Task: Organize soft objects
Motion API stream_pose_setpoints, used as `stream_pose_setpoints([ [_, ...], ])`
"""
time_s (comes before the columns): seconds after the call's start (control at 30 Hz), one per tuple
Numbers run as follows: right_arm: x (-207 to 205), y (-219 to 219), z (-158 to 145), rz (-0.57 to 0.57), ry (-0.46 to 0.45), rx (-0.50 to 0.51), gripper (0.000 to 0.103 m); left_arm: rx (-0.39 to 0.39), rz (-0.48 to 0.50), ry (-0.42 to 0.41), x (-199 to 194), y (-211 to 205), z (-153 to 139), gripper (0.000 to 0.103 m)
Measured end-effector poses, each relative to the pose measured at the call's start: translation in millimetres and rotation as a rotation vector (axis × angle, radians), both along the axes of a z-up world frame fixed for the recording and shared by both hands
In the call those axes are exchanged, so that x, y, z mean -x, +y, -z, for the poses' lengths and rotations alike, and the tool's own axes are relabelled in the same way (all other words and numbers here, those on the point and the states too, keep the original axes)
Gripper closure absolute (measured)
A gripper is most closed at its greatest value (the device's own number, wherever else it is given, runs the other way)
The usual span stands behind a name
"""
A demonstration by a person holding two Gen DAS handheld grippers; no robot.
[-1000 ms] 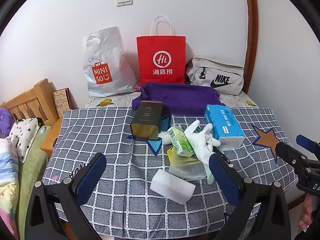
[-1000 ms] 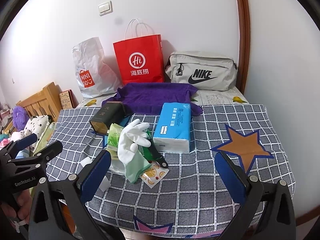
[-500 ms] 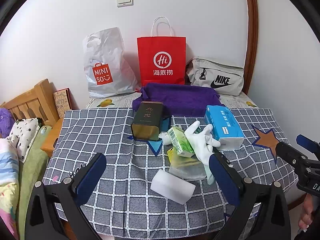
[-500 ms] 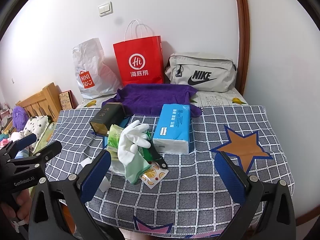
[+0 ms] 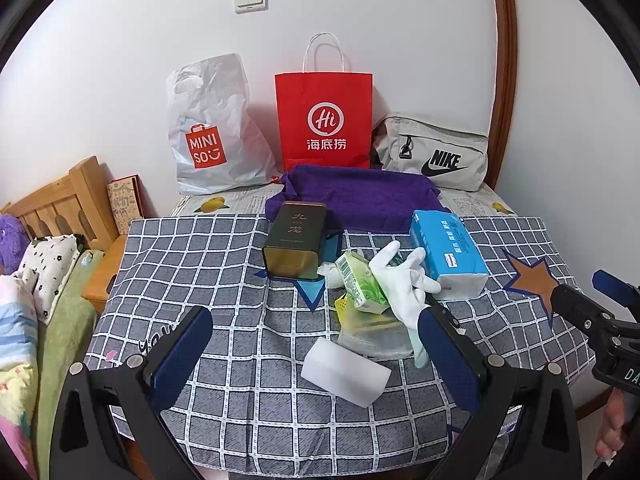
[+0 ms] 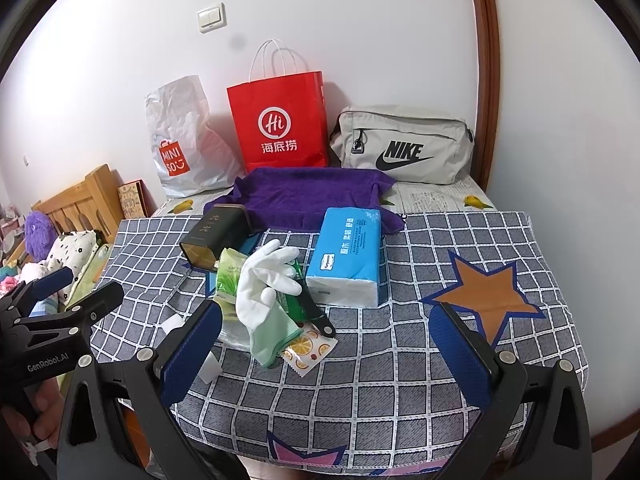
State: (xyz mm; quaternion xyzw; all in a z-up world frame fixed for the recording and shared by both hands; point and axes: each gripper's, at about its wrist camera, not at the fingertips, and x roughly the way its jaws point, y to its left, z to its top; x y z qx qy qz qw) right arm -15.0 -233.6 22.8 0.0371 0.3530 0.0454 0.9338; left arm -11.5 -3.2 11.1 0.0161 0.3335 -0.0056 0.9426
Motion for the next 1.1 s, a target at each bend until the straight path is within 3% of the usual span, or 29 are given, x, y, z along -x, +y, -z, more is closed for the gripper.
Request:
stream_pose_setpoints([
  [0.77, 0, 2, 2, -0.004, 0.006, 0.008, 0.000, -0.005, 0.003, 0.003, 2, 2, 3, 0.000],
  [1.1, -9, 2, 20, -0.011, 0.051, -0.028, 0.000, 0.004, 0.015, 0.046, -8, 10, 26, 0.000],
])
